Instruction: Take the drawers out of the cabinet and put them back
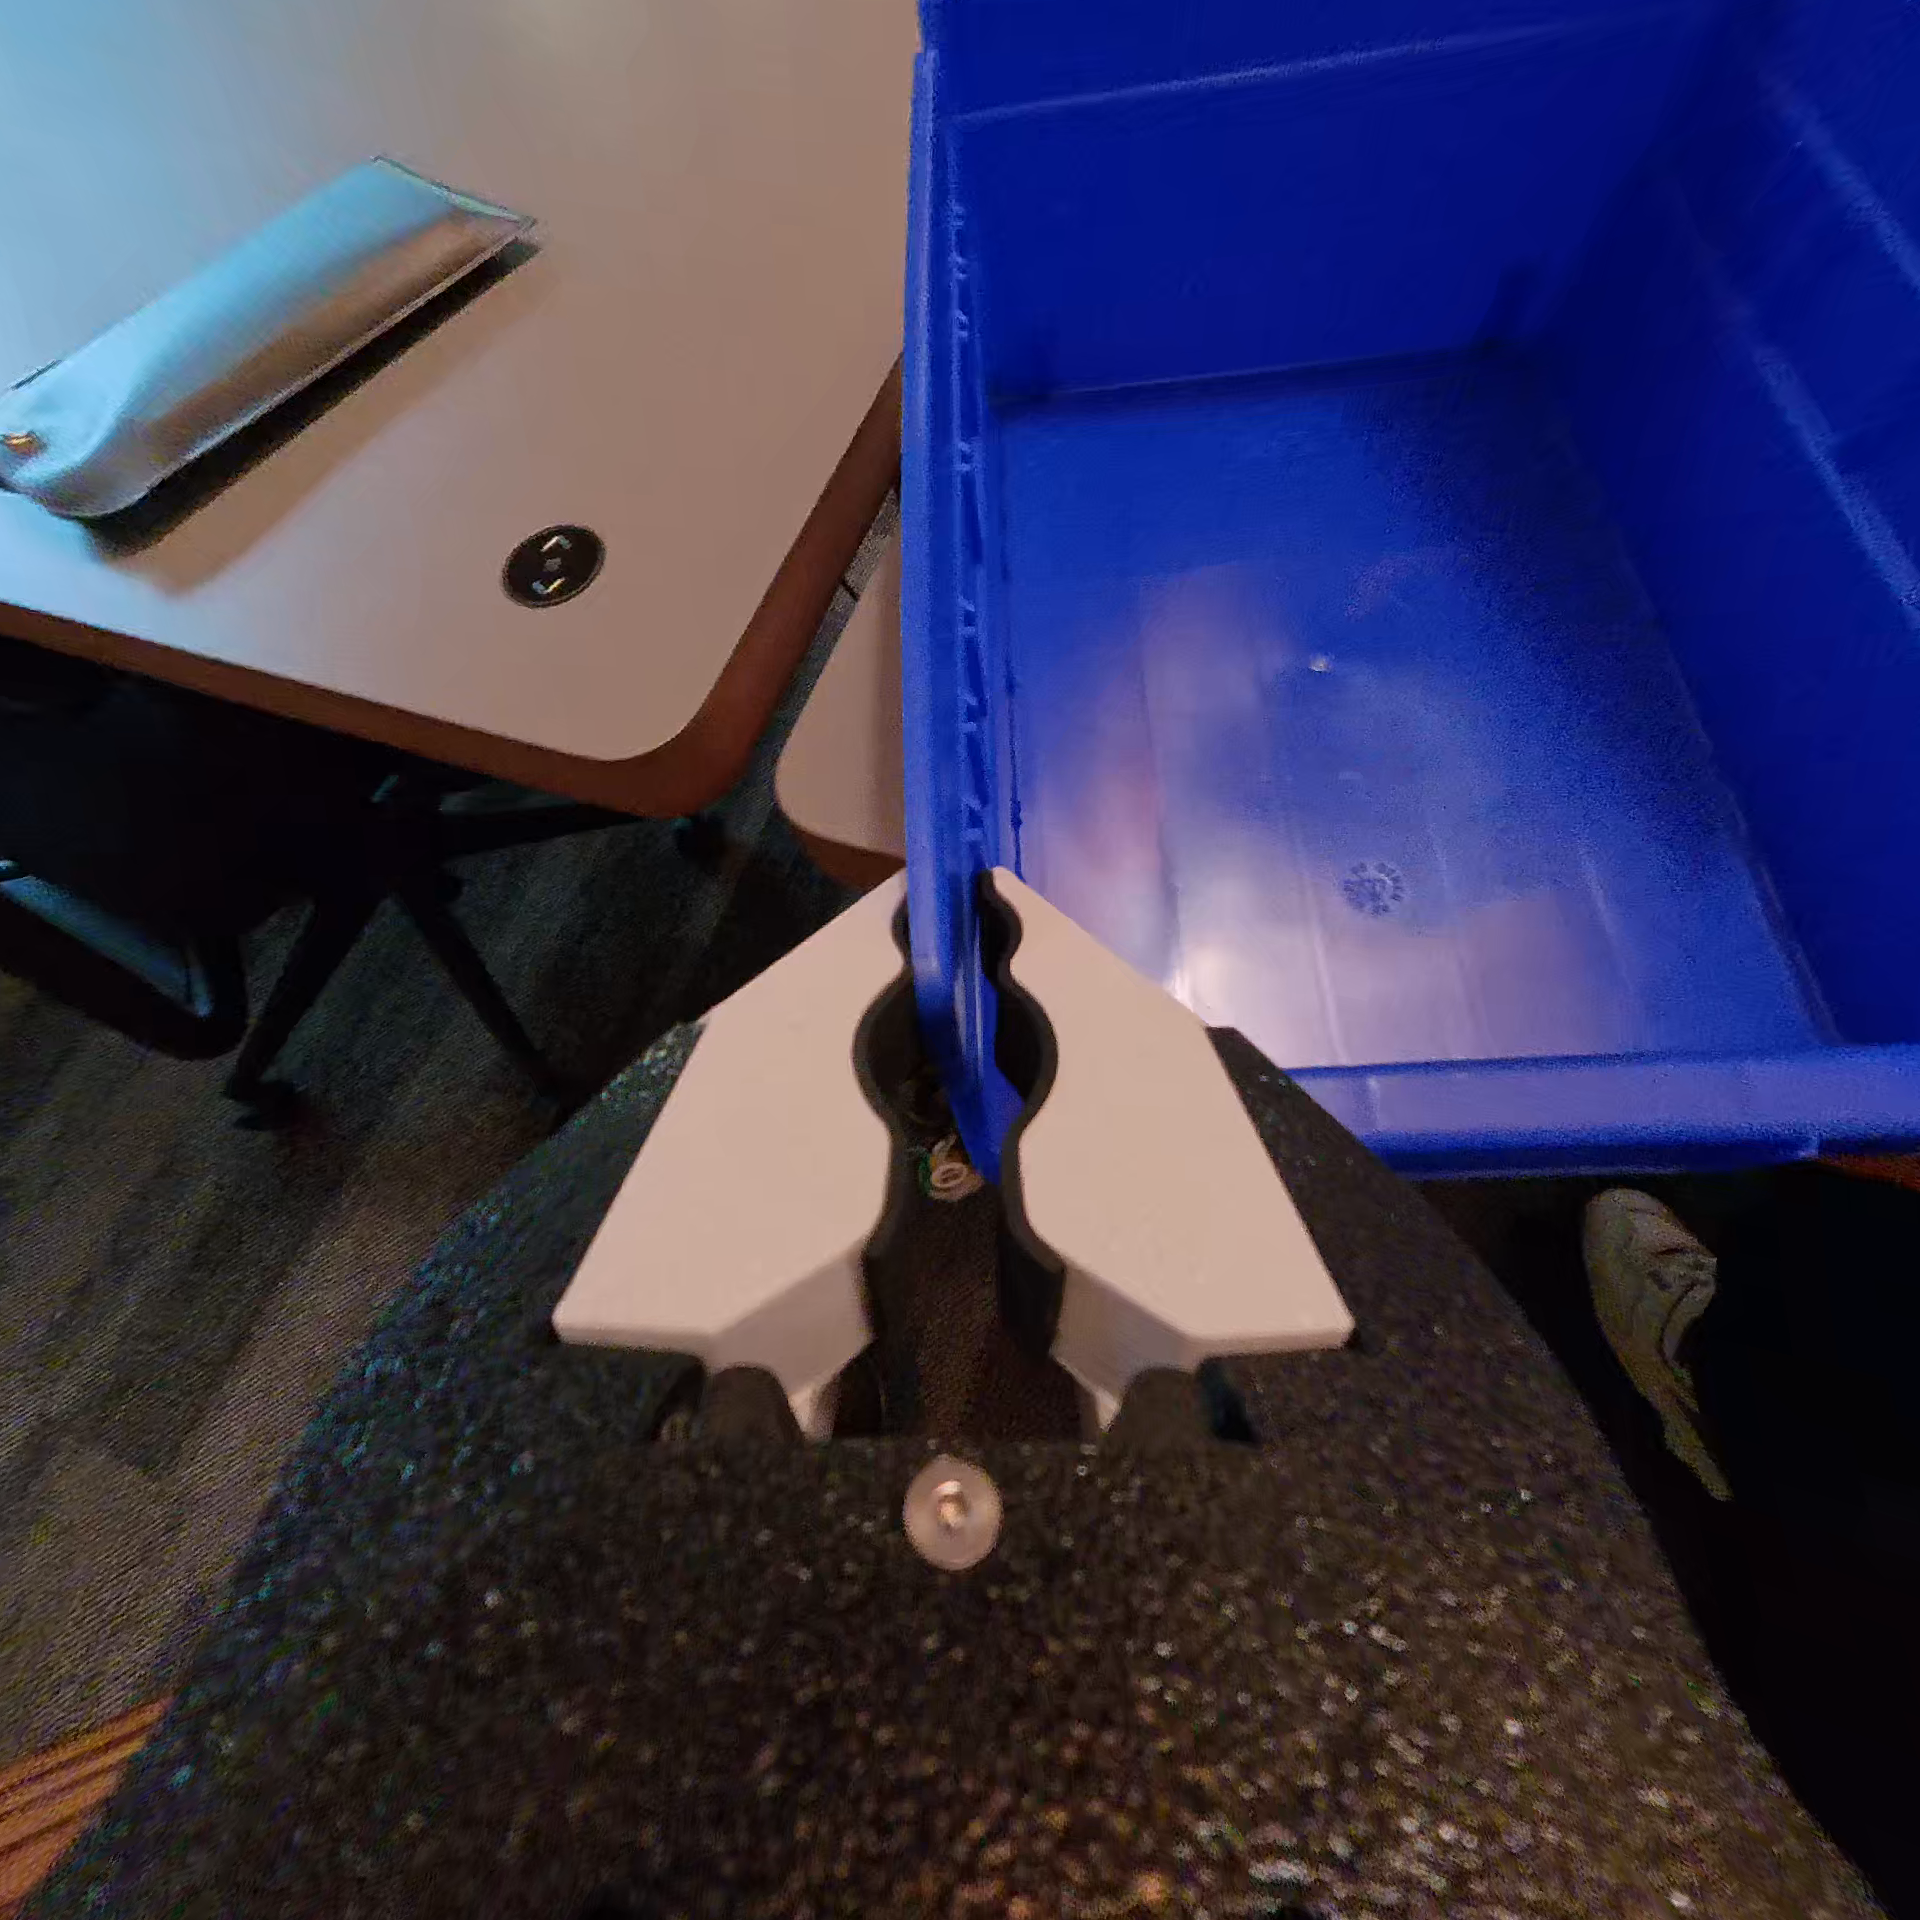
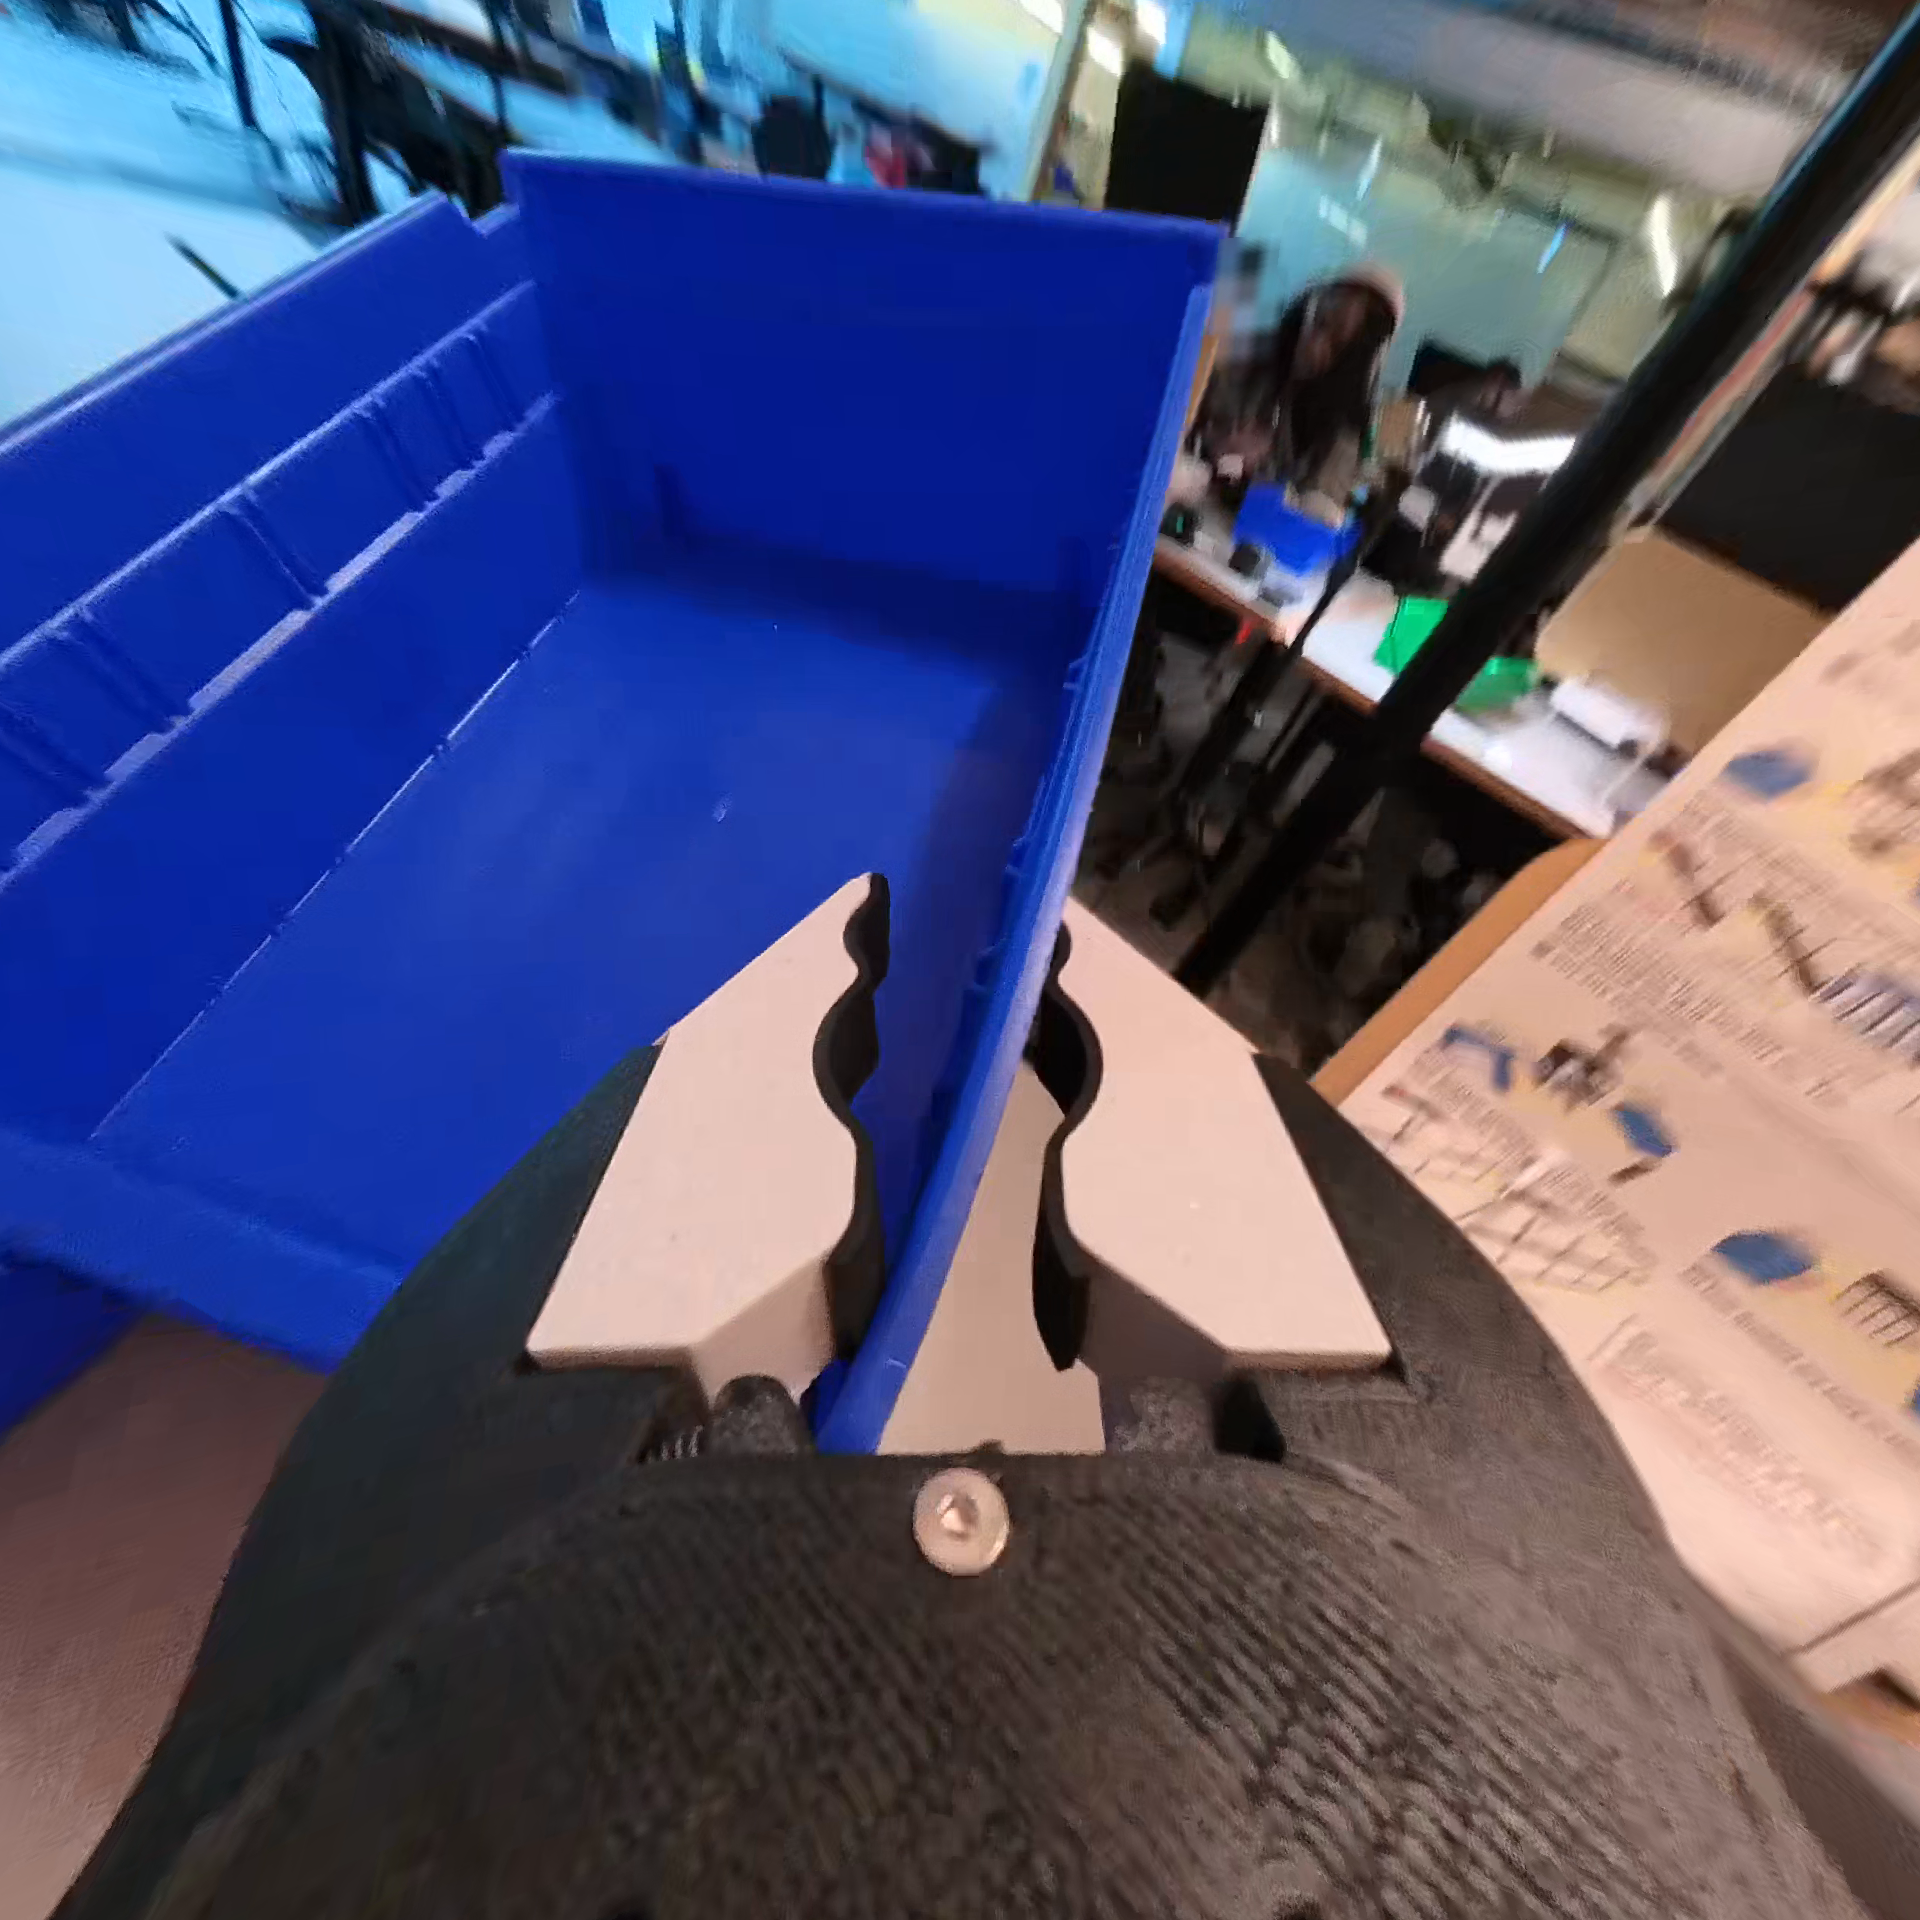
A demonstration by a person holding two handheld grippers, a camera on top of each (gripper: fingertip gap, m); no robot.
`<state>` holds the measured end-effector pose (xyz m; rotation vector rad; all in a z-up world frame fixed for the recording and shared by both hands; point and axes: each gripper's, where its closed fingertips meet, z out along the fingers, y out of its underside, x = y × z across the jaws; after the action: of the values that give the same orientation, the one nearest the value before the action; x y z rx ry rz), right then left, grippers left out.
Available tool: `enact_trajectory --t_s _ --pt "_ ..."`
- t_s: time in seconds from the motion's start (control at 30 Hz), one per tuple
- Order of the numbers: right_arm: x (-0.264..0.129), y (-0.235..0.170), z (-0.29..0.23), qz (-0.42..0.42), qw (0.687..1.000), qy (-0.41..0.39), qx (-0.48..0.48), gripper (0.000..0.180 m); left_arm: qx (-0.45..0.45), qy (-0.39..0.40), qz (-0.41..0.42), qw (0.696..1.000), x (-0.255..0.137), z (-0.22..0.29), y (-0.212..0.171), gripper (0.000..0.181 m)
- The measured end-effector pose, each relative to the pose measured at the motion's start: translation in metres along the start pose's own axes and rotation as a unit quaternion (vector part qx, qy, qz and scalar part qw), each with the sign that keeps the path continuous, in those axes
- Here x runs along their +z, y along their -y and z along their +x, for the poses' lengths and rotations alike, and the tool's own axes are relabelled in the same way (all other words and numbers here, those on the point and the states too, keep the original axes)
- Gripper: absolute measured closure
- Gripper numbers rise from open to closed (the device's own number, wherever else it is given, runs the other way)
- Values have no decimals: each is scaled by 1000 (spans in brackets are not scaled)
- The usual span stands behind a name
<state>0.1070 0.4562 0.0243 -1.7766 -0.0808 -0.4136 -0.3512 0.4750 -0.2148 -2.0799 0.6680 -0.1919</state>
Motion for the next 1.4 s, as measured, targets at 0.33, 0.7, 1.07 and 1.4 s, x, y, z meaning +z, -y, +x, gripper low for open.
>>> enact_trajectory --t_s 0.33,0.7,1.07,1.4 --pt "-214 74 171 166 981 -41 88 154 22 1 35 999 54 63 47 177" --pt "-407 -152 402 111 934 -254 226 150 45 -53 58 996 135 148 115 178" --pt "-418 -407 467 -29 878 -284 385 150 65 -109 70 989 205 220 173 178" --pt "-382 -479 466 -104 879 -276 374 150 77 -141 73 984 232 244 195 178"
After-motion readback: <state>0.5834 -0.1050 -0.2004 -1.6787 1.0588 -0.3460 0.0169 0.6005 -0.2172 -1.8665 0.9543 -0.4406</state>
